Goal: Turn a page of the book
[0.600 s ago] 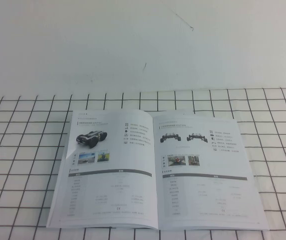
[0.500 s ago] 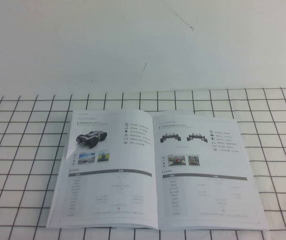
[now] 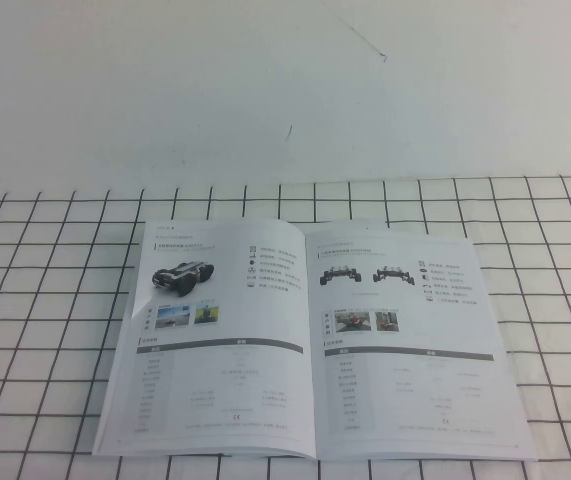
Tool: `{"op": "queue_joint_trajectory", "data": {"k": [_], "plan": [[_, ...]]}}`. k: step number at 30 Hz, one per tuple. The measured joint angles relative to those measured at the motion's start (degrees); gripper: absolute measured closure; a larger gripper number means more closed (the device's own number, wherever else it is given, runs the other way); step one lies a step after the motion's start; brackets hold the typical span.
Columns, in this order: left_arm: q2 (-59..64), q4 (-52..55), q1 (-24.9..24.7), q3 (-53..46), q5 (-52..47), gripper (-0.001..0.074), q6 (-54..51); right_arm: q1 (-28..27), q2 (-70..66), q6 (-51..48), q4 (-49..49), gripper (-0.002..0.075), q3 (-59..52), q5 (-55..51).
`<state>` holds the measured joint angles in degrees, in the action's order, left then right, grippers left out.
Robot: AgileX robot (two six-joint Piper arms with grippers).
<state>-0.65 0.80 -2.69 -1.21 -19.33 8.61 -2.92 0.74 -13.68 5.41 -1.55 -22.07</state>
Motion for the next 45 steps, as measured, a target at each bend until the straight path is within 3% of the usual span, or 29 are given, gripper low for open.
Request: {"op": "queue_joint_trajectory", "data": {"k": [35, 45], "plan": [[0.0, 2.1, 0.0, 0.0, 0.0, 0.0738, -0.5, 0.0, 0.0, 0.0, 0.0, 0.0728, 0.0, 0.2], [0.0, 1.4, 0.0, -0.3, 6.9, 0.0738, -0.5, 0.0, 0.0, 0.0, 0.0, 0.0728, 0.0, 2.3]]}}
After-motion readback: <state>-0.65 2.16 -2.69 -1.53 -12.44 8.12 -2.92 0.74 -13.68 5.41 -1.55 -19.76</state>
